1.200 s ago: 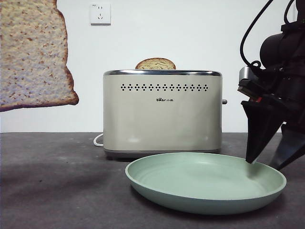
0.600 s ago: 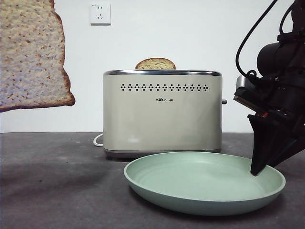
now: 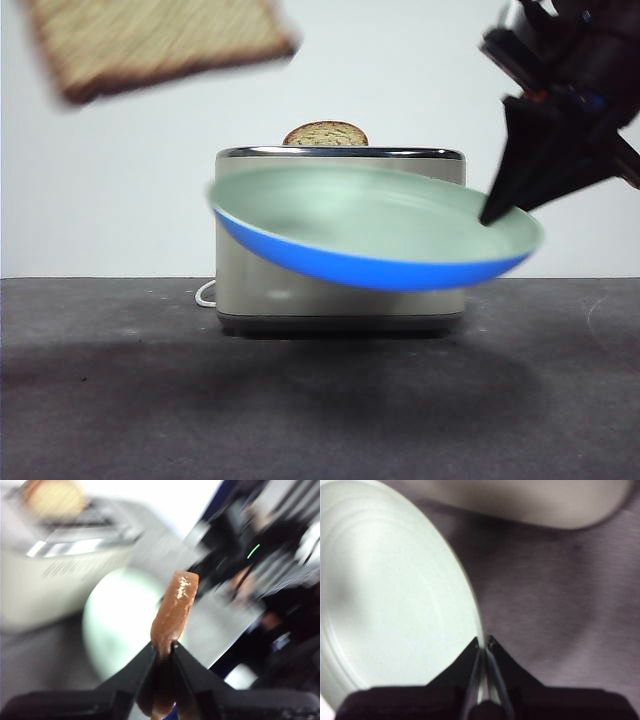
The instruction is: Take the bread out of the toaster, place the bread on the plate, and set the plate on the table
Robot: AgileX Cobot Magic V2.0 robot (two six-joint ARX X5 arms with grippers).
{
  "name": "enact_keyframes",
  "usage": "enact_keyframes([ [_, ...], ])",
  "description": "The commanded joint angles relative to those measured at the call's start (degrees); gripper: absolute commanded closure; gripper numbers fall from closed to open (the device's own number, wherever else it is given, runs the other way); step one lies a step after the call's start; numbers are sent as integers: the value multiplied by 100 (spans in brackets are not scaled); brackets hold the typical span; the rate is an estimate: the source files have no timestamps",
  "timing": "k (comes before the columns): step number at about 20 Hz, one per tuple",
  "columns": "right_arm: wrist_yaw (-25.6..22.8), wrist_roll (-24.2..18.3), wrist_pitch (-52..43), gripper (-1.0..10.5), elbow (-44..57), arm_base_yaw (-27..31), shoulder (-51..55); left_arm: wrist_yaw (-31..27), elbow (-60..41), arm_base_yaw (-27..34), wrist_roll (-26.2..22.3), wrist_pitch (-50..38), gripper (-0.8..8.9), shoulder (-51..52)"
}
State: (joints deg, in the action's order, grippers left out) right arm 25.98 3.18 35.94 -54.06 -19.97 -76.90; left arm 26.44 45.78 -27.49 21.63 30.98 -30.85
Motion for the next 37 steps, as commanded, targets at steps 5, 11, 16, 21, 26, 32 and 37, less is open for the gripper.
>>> enact_keyframes([
  [5, -249, 686, -728, 964, 2, -970, 9, 258, -24, 9, 131, -212, 822, -1351],
  [11, -240, 841, -857, 964, 2, -1235, 9, 518, -24, 9, 57, -763, 822, -2802],
  [16, -232, 839, -850, 964, 2, -1237, 9, 444, -24, 9, 22, -739, 720, -3469],
  [21, -195, 841, -822, 964, 2, -1252, 9, 243, 37, 2, 26, -741, 367, -3506],
  [26, -195, 831, -549, 964, 2, -1252, 9, 240, 369, -114, 17, -723, 367, -3506],
  [32, -190, 837, -459, 963, 2, -1252, 9, 229, 868, -286, -87, -361, 368, -3506],
  [37, -201, 839, -415, 963, 2, -1237, 9, 177, 1469, -267, -402, -9, 377, -3383],
])
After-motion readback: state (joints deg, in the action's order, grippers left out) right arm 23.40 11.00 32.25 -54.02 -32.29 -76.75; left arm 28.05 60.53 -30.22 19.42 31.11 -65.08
